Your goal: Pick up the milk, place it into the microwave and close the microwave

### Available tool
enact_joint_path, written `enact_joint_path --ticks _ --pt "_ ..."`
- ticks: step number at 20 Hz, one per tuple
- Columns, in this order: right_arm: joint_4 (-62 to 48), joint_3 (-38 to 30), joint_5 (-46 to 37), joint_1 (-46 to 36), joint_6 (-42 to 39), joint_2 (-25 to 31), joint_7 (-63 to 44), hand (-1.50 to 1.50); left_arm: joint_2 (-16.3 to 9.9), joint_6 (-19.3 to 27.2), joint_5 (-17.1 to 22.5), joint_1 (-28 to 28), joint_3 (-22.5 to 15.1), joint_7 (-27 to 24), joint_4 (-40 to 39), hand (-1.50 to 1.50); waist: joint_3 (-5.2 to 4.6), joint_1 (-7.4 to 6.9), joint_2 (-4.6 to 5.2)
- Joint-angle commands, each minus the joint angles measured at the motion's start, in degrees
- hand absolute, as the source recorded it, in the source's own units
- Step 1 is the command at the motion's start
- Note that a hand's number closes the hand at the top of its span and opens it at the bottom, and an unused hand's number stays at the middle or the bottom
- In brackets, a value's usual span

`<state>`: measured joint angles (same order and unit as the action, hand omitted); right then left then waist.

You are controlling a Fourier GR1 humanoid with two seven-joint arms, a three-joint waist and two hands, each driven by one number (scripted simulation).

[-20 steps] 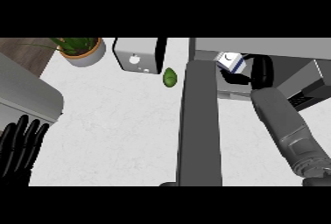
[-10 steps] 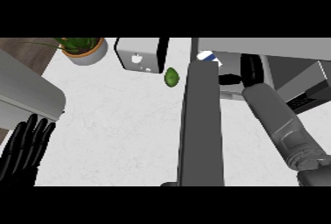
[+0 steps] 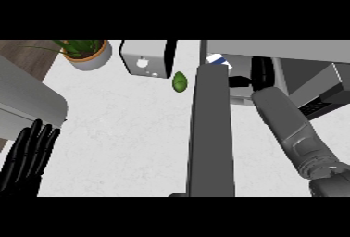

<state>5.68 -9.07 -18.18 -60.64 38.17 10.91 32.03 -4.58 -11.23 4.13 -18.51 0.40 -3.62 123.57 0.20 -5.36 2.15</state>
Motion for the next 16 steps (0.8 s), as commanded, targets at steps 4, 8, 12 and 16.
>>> enact_joint_path --ticks 4,8,12,16 --pt "1.5 -2.4 1.9 0.8 3.4 -0.2 2.4 -1.50 -0.6 -0.3 0.7 0.1 0.8 1.4 1.1 -1.50 0.00 0.50 -0.24" --pt "1.9 -3.2 2.3 1.8 1.3 2.5 4.5 -1.50 2.7 2.1 -5.8 -2.8 -5.6 1.2 3.8 -1.50 0.03 1.00 -0.48" --pt "2.3 -4.5 3.2 2.9 1.7 4.2 6.6 -1.50 2.1 0.5 -3.7 -5.5 -4.5 0.2 4.0 -1.50 -0.01 0.88 -0.52" --pt "1.6 -4.7 3.1 2.5 0.4 4.9 6.6 -1.50 2.8 0.5 -5.0 -7.0 -6.0 -1.3 5.2 -1.50 -0.03 1.00 -0.73"
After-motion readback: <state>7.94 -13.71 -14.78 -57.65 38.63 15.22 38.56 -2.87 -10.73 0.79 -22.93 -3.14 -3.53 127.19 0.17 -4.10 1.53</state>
